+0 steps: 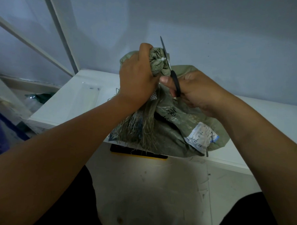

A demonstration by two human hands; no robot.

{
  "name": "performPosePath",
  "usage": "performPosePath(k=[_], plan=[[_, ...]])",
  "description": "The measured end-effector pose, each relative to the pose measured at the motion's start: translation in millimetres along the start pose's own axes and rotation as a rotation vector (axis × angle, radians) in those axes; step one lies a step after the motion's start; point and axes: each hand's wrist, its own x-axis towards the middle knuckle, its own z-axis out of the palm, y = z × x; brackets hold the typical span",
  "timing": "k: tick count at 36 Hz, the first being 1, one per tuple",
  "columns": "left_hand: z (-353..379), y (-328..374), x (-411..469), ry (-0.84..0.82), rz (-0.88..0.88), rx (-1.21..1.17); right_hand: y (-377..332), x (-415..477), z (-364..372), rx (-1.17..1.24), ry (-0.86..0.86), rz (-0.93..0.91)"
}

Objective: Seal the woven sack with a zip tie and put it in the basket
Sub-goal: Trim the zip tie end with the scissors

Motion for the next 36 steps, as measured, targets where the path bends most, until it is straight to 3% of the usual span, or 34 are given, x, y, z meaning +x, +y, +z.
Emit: performPosePath(k=[28, 36], plan=[[0.7, -2.5, 0.5, -0.016, -0.035, -0.038, 2.8, 1.5, 4.0, -0.030, -0.009, -0.001], [3.2, -5.9, 1.3, -0.020, -0.040, -0.019, 4.6, 1.8, 6.7, 0.015, -0.147, 0.042]])
